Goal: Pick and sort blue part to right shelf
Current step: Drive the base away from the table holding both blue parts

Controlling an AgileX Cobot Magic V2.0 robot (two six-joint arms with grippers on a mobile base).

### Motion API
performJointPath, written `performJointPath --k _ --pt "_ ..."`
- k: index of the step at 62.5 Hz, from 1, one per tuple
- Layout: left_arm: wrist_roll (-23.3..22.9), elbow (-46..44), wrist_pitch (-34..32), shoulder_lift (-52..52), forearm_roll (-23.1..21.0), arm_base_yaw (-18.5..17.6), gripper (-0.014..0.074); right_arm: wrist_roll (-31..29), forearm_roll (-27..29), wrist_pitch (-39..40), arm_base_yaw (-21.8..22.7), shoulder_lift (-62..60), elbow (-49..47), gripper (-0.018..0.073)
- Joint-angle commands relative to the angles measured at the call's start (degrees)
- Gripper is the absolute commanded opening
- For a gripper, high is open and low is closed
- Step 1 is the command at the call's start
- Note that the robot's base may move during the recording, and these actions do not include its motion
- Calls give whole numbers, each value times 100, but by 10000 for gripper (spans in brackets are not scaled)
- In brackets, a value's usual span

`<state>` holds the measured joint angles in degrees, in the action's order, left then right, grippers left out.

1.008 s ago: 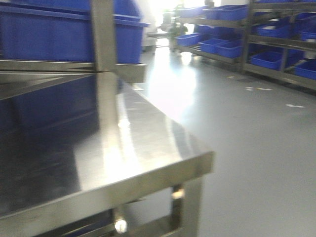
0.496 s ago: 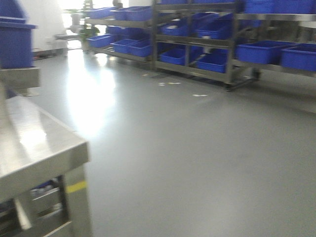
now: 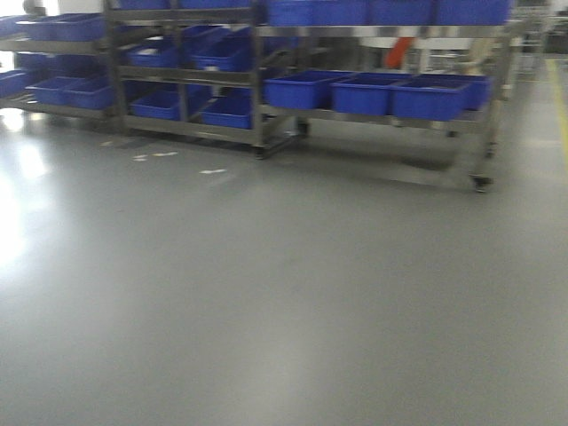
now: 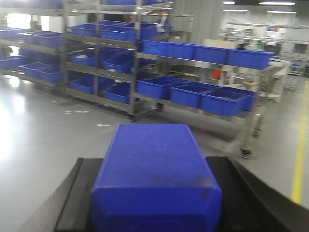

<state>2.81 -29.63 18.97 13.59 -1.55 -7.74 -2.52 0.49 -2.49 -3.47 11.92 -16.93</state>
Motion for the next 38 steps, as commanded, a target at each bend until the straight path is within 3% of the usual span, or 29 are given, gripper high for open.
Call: performJointPath --k 1,38 --pt "0 -174 -526 64 -15 -1 386 -42 -49 518 41 40 -178 356" --pt "0 -174 -526 64 -15 -1 386 -42 -49 518 41 40 -178 356"
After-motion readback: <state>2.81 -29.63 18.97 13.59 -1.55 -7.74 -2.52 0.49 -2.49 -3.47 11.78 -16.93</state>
